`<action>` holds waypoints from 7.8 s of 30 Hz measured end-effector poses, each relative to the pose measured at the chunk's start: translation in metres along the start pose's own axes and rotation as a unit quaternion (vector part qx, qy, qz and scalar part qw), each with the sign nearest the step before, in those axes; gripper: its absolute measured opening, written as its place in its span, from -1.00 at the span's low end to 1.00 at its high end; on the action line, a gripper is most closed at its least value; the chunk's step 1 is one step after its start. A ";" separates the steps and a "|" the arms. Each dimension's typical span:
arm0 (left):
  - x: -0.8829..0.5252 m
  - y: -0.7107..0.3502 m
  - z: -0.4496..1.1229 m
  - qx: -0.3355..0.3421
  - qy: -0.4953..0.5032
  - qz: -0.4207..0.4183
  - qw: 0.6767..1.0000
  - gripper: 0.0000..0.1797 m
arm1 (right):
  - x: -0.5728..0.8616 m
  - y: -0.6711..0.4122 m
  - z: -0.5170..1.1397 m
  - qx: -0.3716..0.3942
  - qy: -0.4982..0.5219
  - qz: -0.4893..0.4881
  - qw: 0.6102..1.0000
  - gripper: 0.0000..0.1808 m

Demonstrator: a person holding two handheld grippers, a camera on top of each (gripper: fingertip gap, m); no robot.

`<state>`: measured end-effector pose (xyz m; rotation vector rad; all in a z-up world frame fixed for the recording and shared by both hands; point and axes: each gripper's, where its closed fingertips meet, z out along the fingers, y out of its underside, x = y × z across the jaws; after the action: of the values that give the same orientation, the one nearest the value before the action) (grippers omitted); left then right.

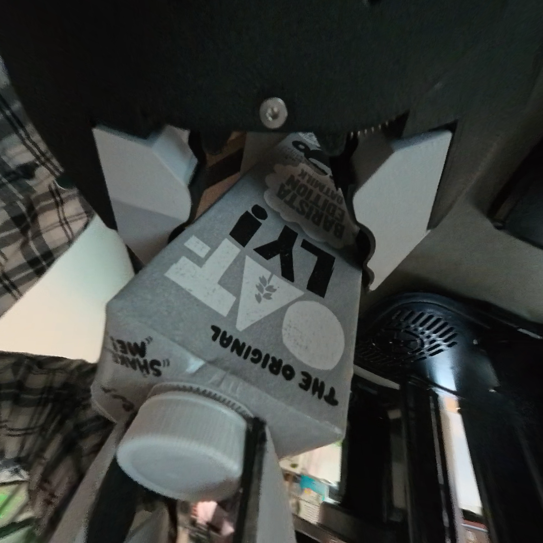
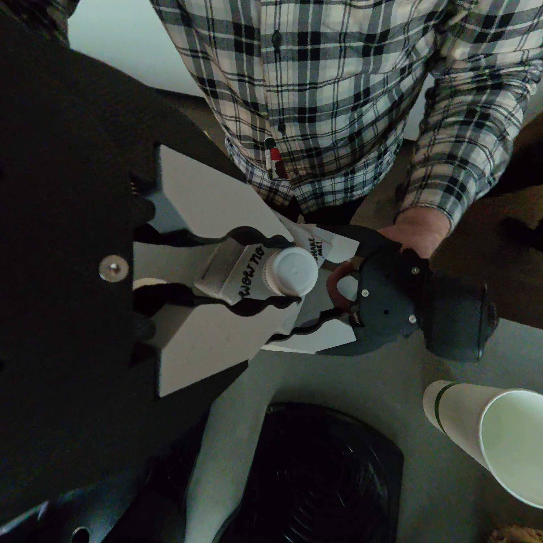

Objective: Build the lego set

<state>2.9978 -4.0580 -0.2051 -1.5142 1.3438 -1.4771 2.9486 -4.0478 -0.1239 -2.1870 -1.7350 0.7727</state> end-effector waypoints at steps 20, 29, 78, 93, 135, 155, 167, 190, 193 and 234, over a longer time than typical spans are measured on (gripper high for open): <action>-0.006 -0.007 0.001 -0.005 -0.109 0.051 0.993 0.35 | 0.001 0.012 -0.007 -0.102 0.087 -0.092 0.987 -0.61; -0.007 -0.008 -0.002 0.008 -0.099 0.047 0.994 0.24 | 0.001 0.011 -0.006 -0.120 0.063 -0.093 0.986 -0.66; 0.006 -0.015 -0.014 -0.008 -0.169 0.063 0.984 0.13 | -0.016 0.029 -0.012 -0.066 0.229 -0.060 0.969 -0.65; -0.006 -0.001 0.013 -0.054 -0.075 0.063 0.994 0.09 | -0.018 0.033 -0.012 -0.044 0.256 -0.025 0.965 -0.66; -0.008 0.004 0.002 -0.064 -0.167 0.068 0.982 0.11 | -0.009 0.038 -0.018 0.043 0.296 -0.020 0.954 -0.56; -0.007 0.006 0.005 -0.068 -0.276 0.109 0.953 0.01 | -0.011 0.032 -0.027 0.089 0.304 0.041 0.948 -0.62; -0.011 0.005 0.002 -0.055 -0.278 0.090 0.955 -0.01 | -0.003 0.036 -0.021 0.035 0.257 0.054 0.964 -0.67; -0.009 0.002 0.000 -0.024 -0.265 0.099 0.959 -0.02 | 0.021 0.043 0.021 0.243 0.315 0.207 0.894 0.16; -0.011 0.003 -0.001 -0.022 -0.257 0.107 0.960 0.01 | 0.022 0.039 0.020 0.259 0.331 0.209 0.883 0.15; 0.108 -0.026 -0.011 0.078 0.056 0.092 0.991 0.11 | -0.083 0.035 0.012 0.406 0.358 0.176 0.822 -0.22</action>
<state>2.9776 -4.1495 -0.1437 -1.1916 1.3593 -1.5291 2.9582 -4.1376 -0.1307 -1.7973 -0.4831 0.4970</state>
